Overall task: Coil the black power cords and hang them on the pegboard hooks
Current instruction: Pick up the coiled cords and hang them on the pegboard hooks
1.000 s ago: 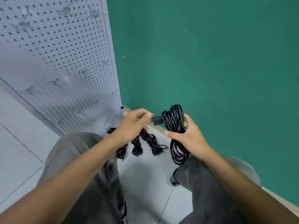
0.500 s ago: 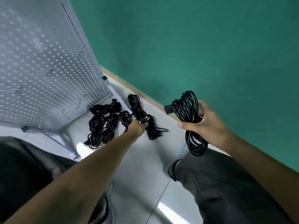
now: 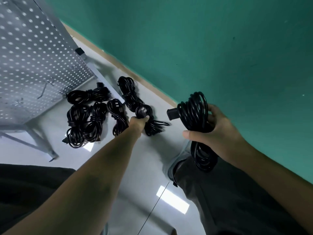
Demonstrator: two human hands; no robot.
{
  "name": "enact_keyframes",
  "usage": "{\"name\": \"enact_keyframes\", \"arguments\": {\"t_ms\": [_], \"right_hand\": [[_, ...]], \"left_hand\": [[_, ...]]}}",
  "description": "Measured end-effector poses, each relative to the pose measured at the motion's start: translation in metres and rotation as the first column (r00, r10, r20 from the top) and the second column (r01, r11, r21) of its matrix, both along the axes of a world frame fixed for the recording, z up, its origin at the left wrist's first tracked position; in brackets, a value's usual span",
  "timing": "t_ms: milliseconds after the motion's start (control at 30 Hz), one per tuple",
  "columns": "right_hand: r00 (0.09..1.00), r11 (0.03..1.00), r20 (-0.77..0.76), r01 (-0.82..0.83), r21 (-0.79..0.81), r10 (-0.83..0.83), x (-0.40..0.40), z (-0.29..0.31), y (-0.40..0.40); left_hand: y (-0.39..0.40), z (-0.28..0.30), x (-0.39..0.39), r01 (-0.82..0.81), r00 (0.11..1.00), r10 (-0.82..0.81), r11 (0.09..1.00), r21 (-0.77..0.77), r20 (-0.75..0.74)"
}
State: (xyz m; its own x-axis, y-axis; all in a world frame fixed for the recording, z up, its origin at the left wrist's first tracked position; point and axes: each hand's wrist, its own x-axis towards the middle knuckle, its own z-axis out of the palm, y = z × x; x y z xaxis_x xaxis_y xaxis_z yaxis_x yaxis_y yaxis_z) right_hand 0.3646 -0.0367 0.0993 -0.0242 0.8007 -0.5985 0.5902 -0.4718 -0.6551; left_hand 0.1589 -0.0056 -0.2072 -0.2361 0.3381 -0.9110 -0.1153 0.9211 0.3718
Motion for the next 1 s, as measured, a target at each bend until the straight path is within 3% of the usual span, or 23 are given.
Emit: {"name": "enact_keyframes", "arguments": {"t_ms": [267, 500, 733, 1000], "right_hand": [[1.000, 0.999, -0.016, 0.025, 0.036, -0.024, -0.006, -0.002, 0.009], [0.999, 0.995, -0.035, 0.020, 0.093, -0.017, -0.016, 0.011, 0.019], [0.994, 0.986, -0.100, -0.021, 0.168, 0.039, -0.051, 0.065, 0.008], [0.988, 0.961, -0.137, -0.035, 0.273, 0.075, -0.098, 0.168, -0.027]], "left_hand": [[-0.012, 0.032, -0.001, -0.065, 0.996, 0.062, 0.997, 0.050, 0.066], [-0.033, 0.095, -0.028, -0.032, 0.991, 0.011, 0.987, 0.158, 0.137], [-0.023, 0.202, -0.072, 0.030, 0.990, -0.077, 0.937, 0.349, 0.122], [-0.059, 0.376, -0.128, 0.045, 0.993, -0.098, 0.838, 0.544, 0.068]]}}
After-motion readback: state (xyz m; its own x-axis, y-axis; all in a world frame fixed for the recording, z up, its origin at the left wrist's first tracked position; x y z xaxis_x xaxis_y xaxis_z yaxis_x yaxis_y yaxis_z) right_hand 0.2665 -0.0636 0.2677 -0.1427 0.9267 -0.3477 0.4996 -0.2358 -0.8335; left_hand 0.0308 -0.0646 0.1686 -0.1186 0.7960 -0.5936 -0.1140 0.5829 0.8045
